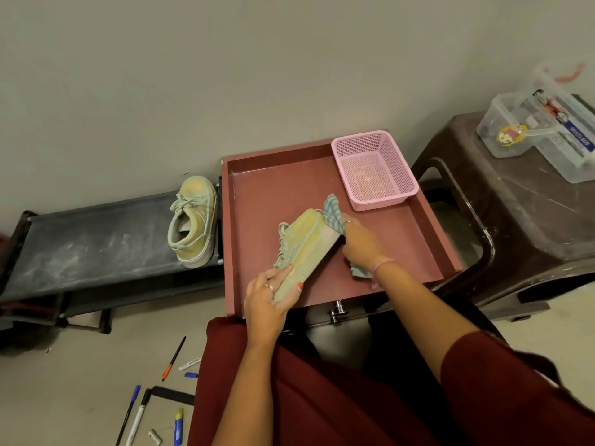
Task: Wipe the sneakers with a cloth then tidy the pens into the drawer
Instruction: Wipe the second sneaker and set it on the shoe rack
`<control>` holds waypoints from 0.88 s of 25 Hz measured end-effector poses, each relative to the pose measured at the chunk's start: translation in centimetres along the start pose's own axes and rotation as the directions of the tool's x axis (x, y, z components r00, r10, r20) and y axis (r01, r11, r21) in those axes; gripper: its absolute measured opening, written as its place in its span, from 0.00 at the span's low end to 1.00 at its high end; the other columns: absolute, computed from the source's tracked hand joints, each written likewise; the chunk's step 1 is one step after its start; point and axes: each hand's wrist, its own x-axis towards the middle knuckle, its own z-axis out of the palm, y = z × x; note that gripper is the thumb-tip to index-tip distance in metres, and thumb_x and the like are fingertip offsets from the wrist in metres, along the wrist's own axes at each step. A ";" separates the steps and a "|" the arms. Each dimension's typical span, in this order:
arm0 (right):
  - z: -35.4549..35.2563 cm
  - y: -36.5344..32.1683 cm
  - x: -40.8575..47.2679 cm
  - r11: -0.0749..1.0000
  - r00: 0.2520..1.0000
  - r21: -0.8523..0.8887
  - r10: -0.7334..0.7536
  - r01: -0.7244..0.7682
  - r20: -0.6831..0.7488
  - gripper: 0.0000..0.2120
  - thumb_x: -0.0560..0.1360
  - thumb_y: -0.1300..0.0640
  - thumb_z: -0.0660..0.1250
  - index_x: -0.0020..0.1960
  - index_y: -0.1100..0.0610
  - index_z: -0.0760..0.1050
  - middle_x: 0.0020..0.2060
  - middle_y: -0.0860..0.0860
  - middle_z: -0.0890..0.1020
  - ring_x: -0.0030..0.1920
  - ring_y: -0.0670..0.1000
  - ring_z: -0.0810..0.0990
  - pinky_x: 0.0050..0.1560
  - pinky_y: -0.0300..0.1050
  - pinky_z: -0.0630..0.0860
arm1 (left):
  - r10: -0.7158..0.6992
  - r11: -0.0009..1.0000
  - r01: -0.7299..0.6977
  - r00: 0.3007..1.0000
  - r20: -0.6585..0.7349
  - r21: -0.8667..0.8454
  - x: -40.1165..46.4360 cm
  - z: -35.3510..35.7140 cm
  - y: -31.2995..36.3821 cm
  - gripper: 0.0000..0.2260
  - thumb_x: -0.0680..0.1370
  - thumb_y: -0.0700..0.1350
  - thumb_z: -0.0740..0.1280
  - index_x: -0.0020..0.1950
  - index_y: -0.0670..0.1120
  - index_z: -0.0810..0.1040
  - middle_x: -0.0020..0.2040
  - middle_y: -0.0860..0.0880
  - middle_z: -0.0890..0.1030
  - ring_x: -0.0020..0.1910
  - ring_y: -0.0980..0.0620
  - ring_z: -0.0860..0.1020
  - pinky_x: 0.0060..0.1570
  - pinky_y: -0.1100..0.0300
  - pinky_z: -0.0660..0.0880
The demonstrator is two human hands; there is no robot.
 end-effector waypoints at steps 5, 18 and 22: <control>-1.8 1.4 0.7 0.909 0.968 0.377 0.093 -0.178 0.233 0.30 0.70 0.76 0.56 0.70 0.60 0.67 0.65 0.55 0.74 0.67 0.55 0.70 0.56 0.32 0.65 | 0.105 0.994 -0.105 0.994 0.020 0.003 0.1 -0.3 -0.3 0.21 0.67 0.64 0.66 0.59 0.63 0.77 0.52 0.67 0.74 0.56 0.61 0.69 0.63 0.67 0.64; 2.2 1.9 -8.6 0.741 0.994 0.666 0.109 -0.081 -0.001 0.31 0.73 0.75 0.54 0.72 0.53 0.66 0.66 0.46 0.72 0.68 0.43 0.68 0.71 0.44 0.65 | -0.075 0.834 -0.232 0.851 0.519 0.501 4.8 3.3 10.1 0.58 0.63 0.48 0.78 0.78 0.54 0.37 0.76 0.52 0.53 0.75 0.43 0.48 0.64 0.23 0.50; -1.0 2.2 -9.9 0.543 0.966 0.810 0.238 -0.219 0.102 0.25 0.75 0.74 0.54 0.59 0.51 0.77 0.51 0.50 0.83 0.49 0.48 0.81 0.55 0.45 0.77 | 0.010 0.827 -0.268 0.886 0.463 0.495 3.7 2.3 10.5 0.50 0.61 0.46 0.77 0.76 0.54 0.53 0.71 0.52 0.62 0.74 0.46 0.51 0.64 0.22 0.45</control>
